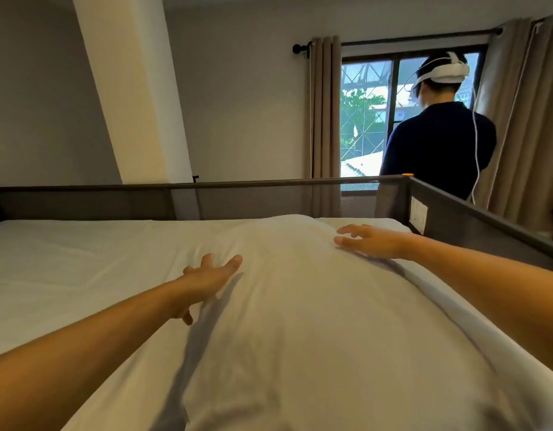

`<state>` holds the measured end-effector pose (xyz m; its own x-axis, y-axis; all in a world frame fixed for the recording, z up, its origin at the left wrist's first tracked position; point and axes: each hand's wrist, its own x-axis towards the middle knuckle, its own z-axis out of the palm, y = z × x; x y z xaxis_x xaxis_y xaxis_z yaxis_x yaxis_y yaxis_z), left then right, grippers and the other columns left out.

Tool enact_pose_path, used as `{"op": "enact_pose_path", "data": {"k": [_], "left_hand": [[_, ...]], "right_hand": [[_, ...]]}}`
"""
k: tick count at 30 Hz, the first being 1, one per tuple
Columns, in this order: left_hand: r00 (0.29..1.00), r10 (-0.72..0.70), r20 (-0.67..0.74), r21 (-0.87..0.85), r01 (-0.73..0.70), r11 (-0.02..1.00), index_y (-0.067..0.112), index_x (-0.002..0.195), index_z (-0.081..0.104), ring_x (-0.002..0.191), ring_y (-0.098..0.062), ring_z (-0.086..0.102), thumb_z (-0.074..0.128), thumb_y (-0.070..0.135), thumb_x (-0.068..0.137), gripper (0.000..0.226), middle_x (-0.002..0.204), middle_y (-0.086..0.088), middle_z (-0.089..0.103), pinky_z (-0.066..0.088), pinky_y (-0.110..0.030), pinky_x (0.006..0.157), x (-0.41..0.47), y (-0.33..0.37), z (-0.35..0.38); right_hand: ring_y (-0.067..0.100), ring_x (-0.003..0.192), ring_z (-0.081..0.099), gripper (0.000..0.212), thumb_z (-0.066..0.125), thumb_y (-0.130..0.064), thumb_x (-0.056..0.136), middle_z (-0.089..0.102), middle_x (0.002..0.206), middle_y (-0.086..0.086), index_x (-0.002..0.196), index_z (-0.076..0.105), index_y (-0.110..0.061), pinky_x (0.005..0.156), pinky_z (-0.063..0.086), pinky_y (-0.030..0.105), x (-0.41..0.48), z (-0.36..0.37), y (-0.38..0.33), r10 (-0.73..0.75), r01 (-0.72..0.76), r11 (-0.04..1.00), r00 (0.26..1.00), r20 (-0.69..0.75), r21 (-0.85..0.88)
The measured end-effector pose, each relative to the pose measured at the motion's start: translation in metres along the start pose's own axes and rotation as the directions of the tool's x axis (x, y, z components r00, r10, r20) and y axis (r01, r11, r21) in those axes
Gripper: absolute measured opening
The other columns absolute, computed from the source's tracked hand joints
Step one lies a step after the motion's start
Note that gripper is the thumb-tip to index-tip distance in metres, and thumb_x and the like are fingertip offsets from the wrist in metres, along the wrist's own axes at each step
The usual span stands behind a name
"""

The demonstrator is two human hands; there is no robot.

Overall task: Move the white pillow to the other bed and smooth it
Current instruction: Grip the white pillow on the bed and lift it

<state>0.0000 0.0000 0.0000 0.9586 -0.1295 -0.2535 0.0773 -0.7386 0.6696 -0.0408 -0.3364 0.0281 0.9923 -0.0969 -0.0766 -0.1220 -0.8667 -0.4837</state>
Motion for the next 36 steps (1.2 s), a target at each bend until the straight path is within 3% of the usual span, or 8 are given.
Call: {"op": "enact_pose_path", "data": {"k": [6, 11, 14, 19, 25, 28, 31, 36], "left_hand": [[0.984, -0.130, 0.125, -0.111, 0.144, 0.983, 0.039, 0.147, -0.008, 0.133, -0.048, 0.035, 0.033, 0.088, 0.057, 0.111, 0.158, -0.011, 0.017, 0.042, -0.062, 0.093, 0.000, -0.015, 0.009], [0.968, -0.156, 0.195, -0.210, 0.197, 0.958, 0.038, 0.147, -0.013, 0.119, -0.032, 0.043, 0.036, 0.091, 0.056, 0.116, 0.156, -0.003, 0.022, 0.044, -0.051, 0.090, 0.002, -0.022, 0.020], [0.971, -0.126, 0.204, -0.290, 0.183, 0.939, 0.041, 0.146, -0.013, 0.131, -0.030, 0.039, 0.039, 0.091, 0.053, 0.118, 0.158, 0.001, 0.019, 0.038, -0.047, 0.102, 0.002, -0.024, 0.025], [1.000, 0.024, 0.004, -0.458, -0.019, 0.889, 0.043, 0.146, -0.006, 0.119, -0.029, 0.047, 0.042, 0.085, 0.060, 0.108, 0.152, -0.003, 0.031, 0.043, -0.049, 0.101, 0.007, -0.016, 0.042], [0.950, 0.203, -0.238, -0.341, -0.277, 0.898, 0.048, 0.145, -0.001, 0.140, -0.031, 0.029, 0.043, 0.086, 0.058, 0.104, 0.160, 0.004, 0.008, 0.036, -0.055, 0.103, 0.014, -0.003, 0.038], [0.917, 0.331, -0.221, -0.290, -0.385, 0.876, 0.053, 0.143, 0.004, 0.141, -0.026, 0.027, 0.046, 0.081, 0.063, 0.094, 0.159, 0.009, 0.008, 0.034, -0.052, 0.105, 0.012, 0.003, 0.036], [0.896, 0.403, -0.186, -0.247, -0.440, 0.864, 0.057, 0.140, 0.011, 0.142, -0.021, 0.026, 0.047, 0.077, 0.066, 0.085, 0.159, 0.013, 0.011, 0.030, -0.049, 0.108, 0.012, 0.006, 0.032], [0.920, 0.377, -0.107, -0.235, -0.392, 0.890, 0.051, 0.138, 0.031, 0.141, -0.021, 0.029, 0.049, 0.075, 0.065, 0.079, 0.158, 0.014, 0.018, 0.032, -0.046, 0.108, 0.011, 0.006, 0.026]], "right_hand": [[0.030, 0.138, 0.036, 0.075, 0.036, -0.072, 0.080, 0.031, 0.155, 0.004, 0.147, 0.028, -0.037, 0.111, 0.030, 0.048, 0.009, 0.005, 0.016, 0.051, -0.054, 0.982, 0.998, 0.025, 0.181], [0.026, 0.138, 0.036, 0.113, 0.033, -0.095, 0.053, 0.033, 0.155, 0.002, 0.148, 0.027, -0.034, 0.114, 0.026, 0.053, 0.004, 0.011, 0.045, 0.072, -0.094, 0.955, 0.994, 0.087, 0.281], [0.027, 0.138, 0.038, 0.080, 0.034, -0.073, 0.081, 0.039, 0.151, 0.003, 0.147, 0.031, -0.027, 0.115, 0.025, 0.049, -0.005, 0.013, 0.049, 0.098, -0.143, 0.896, 0.987, 0.127, 0.420], [0.028, 0.142, 0.030, 0.067, 0.033, -0.055, 0.091, 0.032, 0.153, 0.001, 0.149, 0.025, -0.022, 0.117, 0.021, 0.049, 0.000, 0.020, 0.050, 0.069, -0.070, 0.859, 0.997, 0.022, 0.508], [0.029, 0.143, 0.028, 0.101, 0.035, -0.084, 0.062, 0.023, 0.160, 0.003, 0.149, 0.021, -0.034, 0.111, 0.026, 0.048, 0.040, 0.023, 0.055, -0.028, 0.058, 0.936, 0.996, -0.090, 0.346], [0.027, 0.142, 0.029, 0.093, 0.034, -0.083, 0.066, 0.024, 0.159, 0.001, 0.147, 0.024, -0.038, 0.112, 0.025, 0.047, 0.036, 0.020, 0.034, -0.052, 0.077, 0.954, 0.994, -0.095, 0.288], [0.021, 0.142, 0.027, 0.059, 0.041, -0.056, 0.090, 0.025, 0.157, -0.005, 0.145, 0.029, -0.040, 0.113, 0.022, 0.043, 0.027, 0.015, 0.021, -0.136, 0.138, 0.954, 0.990, -0.025, 0.268], [0.015, 0.140, 0.026, 0.052, 0.051, -0.044, 0.091, 0.026, 0.154, -0.010, 0.142, 0.038, -0.038, 0.116, 0.017, 0.038, 0.017, 0.010, 0.014, -0.211, 0.189, 0.946, 0.976, 0.059, 0.263]]}}
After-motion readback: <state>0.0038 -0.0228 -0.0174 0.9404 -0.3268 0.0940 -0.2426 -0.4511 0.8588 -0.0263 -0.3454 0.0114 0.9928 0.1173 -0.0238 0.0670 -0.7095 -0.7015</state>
